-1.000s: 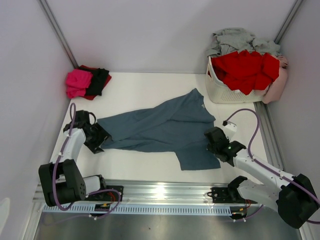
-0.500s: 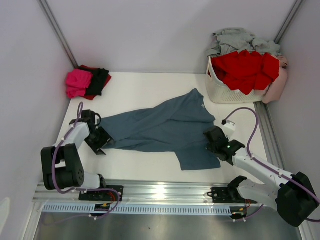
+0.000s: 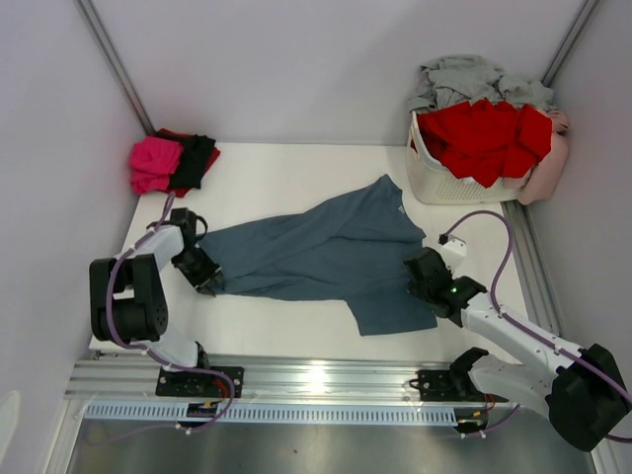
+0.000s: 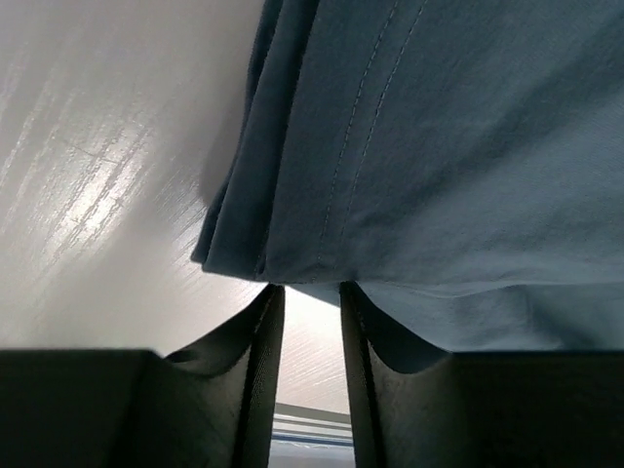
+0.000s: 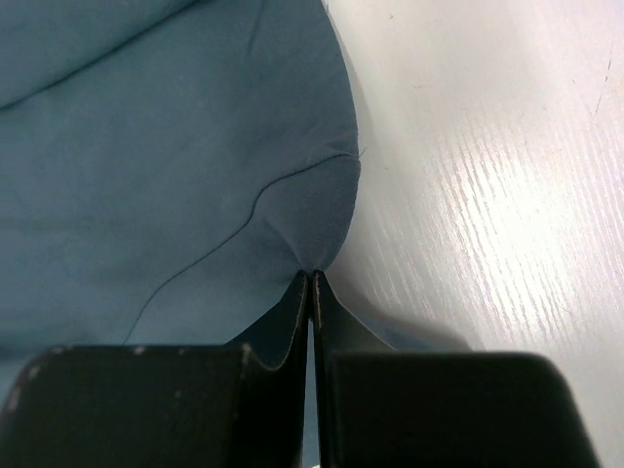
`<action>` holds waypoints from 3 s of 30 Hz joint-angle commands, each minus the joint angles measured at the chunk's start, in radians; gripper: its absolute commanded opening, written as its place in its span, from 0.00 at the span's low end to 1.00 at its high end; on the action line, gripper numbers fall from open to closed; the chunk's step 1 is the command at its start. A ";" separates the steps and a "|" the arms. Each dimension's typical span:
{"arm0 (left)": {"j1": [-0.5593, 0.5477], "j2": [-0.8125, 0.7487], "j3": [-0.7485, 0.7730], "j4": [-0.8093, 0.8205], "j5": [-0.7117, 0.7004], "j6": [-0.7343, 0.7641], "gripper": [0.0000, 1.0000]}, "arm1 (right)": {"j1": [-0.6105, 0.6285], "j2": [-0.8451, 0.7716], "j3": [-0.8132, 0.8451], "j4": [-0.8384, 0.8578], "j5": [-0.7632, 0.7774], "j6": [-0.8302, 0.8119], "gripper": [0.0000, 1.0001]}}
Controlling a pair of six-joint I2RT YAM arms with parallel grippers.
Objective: Fold and stack the t-shirts
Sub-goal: Grap the side of the flattened tshirt closest away from the robot with both arms
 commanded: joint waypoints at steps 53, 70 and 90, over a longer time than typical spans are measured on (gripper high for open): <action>-0.074 -0.214 0.112 -0.044 -0.178 -0.013 0.57 | 0.012 -0.038 0.016 0.091 -0.017 -0.114 0.00; -0.068 -0.076 0.081 -0.098 -0.223 -0.012 0.47 | 0.012 -0.053 0.010 0.091 -0.019 -0.140 0.00; 0.102 0.157 0.093 0.013 -0.037 0.037 0.38 | 0.012 -0.096 0.002 0.077 0.001 -0.138 0.00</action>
